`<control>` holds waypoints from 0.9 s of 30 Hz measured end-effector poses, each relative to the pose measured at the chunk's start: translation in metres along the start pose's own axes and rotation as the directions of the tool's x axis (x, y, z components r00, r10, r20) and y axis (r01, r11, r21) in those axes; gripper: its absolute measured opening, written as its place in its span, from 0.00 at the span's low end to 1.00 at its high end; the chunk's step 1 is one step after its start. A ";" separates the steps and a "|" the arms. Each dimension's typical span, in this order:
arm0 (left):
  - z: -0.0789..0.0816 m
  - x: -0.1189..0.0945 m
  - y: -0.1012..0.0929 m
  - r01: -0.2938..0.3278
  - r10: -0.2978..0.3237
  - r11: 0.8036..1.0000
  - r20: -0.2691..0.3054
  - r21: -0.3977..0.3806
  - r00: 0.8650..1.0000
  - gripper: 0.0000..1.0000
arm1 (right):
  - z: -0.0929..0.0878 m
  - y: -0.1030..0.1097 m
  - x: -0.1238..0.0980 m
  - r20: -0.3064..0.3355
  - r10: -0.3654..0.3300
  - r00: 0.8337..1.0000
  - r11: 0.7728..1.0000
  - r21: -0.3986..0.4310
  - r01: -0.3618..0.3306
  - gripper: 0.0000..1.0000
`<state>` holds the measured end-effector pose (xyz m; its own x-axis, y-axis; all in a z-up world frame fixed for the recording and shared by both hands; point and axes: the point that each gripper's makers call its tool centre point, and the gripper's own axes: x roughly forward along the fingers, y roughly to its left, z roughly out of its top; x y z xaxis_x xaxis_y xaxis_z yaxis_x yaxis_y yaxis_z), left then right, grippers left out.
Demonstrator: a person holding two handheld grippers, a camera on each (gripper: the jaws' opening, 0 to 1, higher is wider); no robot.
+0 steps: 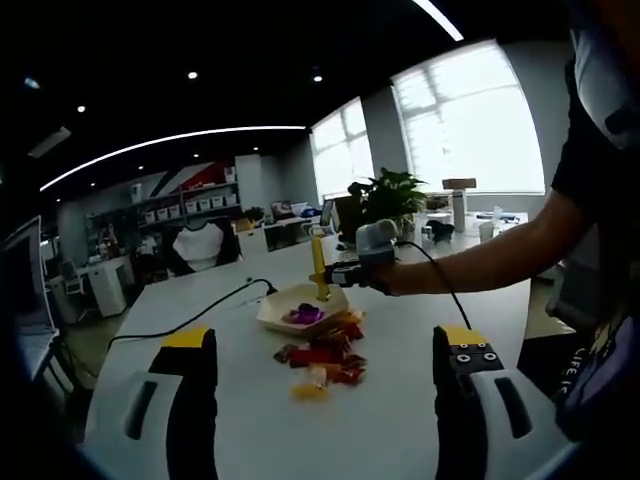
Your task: Place the target food into the container with the food tongs after gripping and lifting it, then release it inside without dropping or visibly crushing the food.
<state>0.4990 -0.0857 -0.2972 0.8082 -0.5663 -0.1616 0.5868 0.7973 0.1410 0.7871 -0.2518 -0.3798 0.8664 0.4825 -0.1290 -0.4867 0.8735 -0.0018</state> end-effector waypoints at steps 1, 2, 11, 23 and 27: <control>0.000 0.000 0.000 0.001 -0.001 1.000 -0.002 0.000 1.000 0.95 | -0.001 0.000 0.000 -0.001 0.001 1.000 1.000 0.003 -0.001 0.15; -0.001 0.000 -0.001 0.003 -0.003 1.000 -0.002 -0.003 1.000 0.94 | -0.001 0.005 -0.001 0.005 0.029 1.000 0.999 0.020 -0.029 0.17; 0.000 0.001 -0.001 0.002 -0.002 1.000 0.003 -0.004 1.000 0.95 | 0.009 0.016 -0.017 0.037 0.056 0.998 0.998 -0.032 -0.055 0.19; 0.000 0.002 -0.003 0.009 -0.009 1.000 0.008 -0.006 1.000 0.94 | 0.022 0.019 -0.061 0.092 0.058 0.994 0.998 -0.039 -0.054 0.20; 0.000 0.003 -0.005 0.013 -0.013 1.000 0.008 -0.007 1.000 0.94 | 0.023 0.019 -0.074 0.104 0.048 0.993 0.999 -0.029 -0.045 0.20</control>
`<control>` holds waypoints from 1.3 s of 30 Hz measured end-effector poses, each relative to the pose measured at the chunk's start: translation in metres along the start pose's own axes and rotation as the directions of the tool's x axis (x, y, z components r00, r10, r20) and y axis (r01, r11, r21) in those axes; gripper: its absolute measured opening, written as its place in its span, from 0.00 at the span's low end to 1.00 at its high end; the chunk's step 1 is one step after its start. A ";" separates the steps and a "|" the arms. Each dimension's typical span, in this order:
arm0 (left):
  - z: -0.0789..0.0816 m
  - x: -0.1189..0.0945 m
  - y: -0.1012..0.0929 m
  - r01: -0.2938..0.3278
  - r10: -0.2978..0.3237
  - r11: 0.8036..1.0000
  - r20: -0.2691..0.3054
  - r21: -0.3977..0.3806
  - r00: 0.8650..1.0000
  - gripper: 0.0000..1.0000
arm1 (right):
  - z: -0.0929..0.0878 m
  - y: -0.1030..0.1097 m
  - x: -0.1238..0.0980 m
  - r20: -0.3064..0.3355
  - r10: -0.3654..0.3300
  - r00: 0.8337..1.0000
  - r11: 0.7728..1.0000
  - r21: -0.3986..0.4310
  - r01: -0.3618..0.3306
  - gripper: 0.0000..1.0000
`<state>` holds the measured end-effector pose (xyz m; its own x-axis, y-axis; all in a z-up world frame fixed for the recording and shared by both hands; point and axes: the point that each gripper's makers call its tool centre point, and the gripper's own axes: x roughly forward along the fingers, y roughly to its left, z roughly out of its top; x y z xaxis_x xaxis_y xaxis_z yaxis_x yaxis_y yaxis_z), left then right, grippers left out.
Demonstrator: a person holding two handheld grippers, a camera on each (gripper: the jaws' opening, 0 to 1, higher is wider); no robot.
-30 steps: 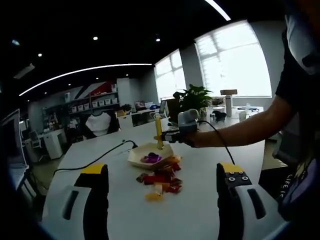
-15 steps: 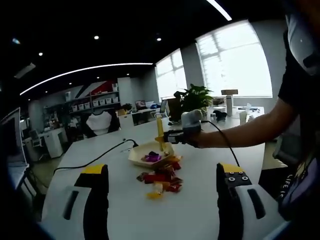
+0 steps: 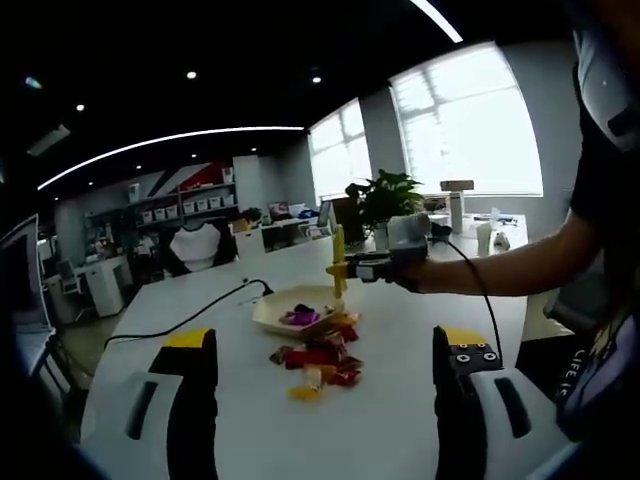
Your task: Place the target food into the container with the food tongs after gripping and lifting it, then release it inside without dropping or visibly crushing the food.
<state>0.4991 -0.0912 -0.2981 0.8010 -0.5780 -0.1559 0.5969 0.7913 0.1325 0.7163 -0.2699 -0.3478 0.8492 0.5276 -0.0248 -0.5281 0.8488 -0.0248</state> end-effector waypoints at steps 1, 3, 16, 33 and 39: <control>0.000 0.000 -0.001 0.003 -0.003 1.000 0.001 0.001 1.000 0.94 | 0.000 0.000 -0.001 0.001 -0.002 1.000 1.000 -0.002 0.002 0.20; 0.000 0.001 -0.002 0.006 -0.006 1.000 0.001 0.001 1.000 0.94 | -0.001 0.000 -0.006 0.000 -0.005 1.000 1.000 -0.008 0.005 0.20; 0.003 0.001 -0.003 0.008 -0.008 1.000 0.002 0.006 1.000 0.94 | -0.019 0.000 -0.022 0.034 -0.021 0.999 0.995 0.095 0.018 0.20; 0.004 0.000 0.003 -0.004 0.004 1.000 0.000 0.011 1.000 0.94 | -0.040 0.009 -0.014 0.032 0.015 0.999 0.996 0.089 -0.018 0.20; 0.004 0.002 0.003 -0.003 0.003 1.000 0.001 0.010 1.000 0.93 | -0.043 0.011 -0.014 0.011 0.031 0.999 0.998 0.060 -0.032 0.19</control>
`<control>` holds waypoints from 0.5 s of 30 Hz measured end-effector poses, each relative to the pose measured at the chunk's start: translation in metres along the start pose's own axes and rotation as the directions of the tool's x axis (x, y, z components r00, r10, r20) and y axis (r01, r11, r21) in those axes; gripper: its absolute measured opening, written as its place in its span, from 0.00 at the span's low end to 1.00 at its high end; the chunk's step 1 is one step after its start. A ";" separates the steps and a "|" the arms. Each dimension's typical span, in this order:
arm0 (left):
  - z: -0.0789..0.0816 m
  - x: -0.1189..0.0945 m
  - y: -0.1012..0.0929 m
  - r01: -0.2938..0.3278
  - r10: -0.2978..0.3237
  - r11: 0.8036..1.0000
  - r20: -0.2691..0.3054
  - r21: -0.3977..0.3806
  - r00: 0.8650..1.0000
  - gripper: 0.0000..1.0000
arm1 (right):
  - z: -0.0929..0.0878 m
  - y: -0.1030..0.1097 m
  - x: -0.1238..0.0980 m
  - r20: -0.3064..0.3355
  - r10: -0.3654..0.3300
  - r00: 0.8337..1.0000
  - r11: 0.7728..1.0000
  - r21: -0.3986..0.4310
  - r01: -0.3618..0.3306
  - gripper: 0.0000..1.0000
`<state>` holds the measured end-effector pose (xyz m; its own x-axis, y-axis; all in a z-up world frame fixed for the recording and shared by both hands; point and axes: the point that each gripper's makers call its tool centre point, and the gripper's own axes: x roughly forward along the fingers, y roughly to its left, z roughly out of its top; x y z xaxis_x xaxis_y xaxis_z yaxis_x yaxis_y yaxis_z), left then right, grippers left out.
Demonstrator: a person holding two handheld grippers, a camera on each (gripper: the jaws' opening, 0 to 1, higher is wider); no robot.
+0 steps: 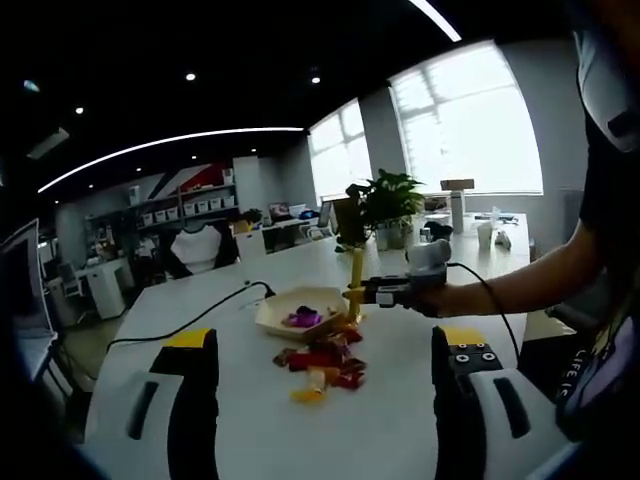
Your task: Place the target food into the container with the food tongs after gripping and lifting it, then release it inside without dropping or visibly crushing the food.
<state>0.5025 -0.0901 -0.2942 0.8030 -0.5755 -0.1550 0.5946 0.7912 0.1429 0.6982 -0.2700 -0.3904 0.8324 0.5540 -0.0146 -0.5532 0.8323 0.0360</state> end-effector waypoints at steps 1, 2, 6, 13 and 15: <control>0.000 0.000 0.000 0.000 0.000 1.000 0.001 0.000 1.000 0.93 | 0.000 0.000 -0.001 -0.006 -0.001 1.000 1.000 0.002 0.001 0.19; 0.000 0.000 0.000 0.000 0.000 1.000 0.001 0.000 1.000 0.93 | 0.000 0.000 -0.001 -0.010 -0.001 1.000 1.000 0.004 0.001 0.19; 0.000 0.000 -0.001 0.000 0.000 1.000 0.002 -0.001 1.000 0.93 | -0.002 0.002 -0.004 -0.042 0.005 0.999 1.000 -0.021 -0.006 0.19; -0.001 -0.002 0.000 -0.005 0.005 1.000 0.001 -0.001 1.000 0.93 | -0.002 0.006 -0.014 -0.080 -0.010 0.997 0.999 -0.031 0.008 0.18; -0.001 -0.002 -0.001 -0.003 0.003 1.000 0.002 0.001 1.000 0.93 | -0.003 0.008 -0.019 -0.093 -0.021 0.995 1.000 -0.023 0.019 0.18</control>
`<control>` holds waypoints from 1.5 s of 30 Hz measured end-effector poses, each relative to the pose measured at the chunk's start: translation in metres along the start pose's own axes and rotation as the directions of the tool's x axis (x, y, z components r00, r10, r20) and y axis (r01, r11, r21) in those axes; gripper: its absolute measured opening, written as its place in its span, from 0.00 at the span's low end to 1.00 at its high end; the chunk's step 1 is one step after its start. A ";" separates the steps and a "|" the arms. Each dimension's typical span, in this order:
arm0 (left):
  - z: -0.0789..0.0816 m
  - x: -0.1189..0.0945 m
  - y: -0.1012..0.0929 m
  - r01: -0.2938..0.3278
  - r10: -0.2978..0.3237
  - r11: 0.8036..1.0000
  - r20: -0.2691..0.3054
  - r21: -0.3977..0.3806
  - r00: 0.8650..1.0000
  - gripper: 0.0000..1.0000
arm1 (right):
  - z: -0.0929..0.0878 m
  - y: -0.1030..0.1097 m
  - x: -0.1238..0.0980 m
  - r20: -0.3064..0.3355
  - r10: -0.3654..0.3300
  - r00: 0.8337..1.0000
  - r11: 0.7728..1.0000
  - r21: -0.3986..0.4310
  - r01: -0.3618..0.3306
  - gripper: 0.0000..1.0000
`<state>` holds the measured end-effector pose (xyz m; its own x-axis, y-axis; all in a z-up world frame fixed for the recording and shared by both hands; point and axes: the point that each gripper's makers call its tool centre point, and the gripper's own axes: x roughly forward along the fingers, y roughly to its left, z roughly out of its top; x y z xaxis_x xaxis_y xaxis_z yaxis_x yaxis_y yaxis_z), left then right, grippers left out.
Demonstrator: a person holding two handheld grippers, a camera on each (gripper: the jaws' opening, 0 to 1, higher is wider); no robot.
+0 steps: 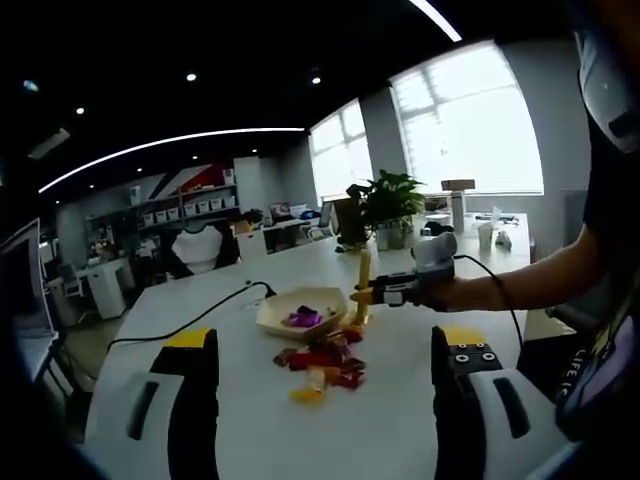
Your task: Place the target food into the container with the food tongs after gripping and lifting it, then release it inside without dropping or visibly crushing the food.
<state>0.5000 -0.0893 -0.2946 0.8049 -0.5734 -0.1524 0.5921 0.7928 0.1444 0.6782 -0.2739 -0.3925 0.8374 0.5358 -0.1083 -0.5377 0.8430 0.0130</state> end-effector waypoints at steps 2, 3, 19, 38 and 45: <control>0.001 0.000 -0.001 0.001 -0.001 1.000 0.005 -0.002 1.000 0.93 | -0.001 0.006 -0.007 -0.007 0.000 1.000 1.000 -0.008 -0.001 0.18; 0.001 0.000 -0.002 0.002 -0.002 1.000 0.005 -0.003 1.000 0.93 | -0.001 0.007 -0.009 -0.012 -0.009 1.000 1.000 -0.016 0.009 0.18; 0.002 0.001 -0.007 0.018 -0.018 1.000 0.011 0.000 1.000 0.93 | 0.042 0.006 -0.022 0.123 0.183 0.975 0.979 0.065 -0.192 0.21; 0.006 0.016 0.002 0.011 -0.011 1.000 -0.020 0.025 1.000 0.93 | 0.032 0.026 -0.013 0.106 0.579 0.808 0.815 -0.053 -0.577 0.21; 0.008 0.025 0.004 0.011 -0.010 1.000 -0.026 0.028 1.000 0.93 | 0.029 0.031 -0.017 0.045 0.664 0.747 0.748 -0.071 -0.660 0.21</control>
<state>0.5222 -0.1022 -0.2902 0.7975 -0.5761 -0.1792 0.6018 0.7804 0.1698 0.6500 -0.2551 -0.3614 0.2729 0.9616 -0.0277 -0.9619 0.2733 0.0102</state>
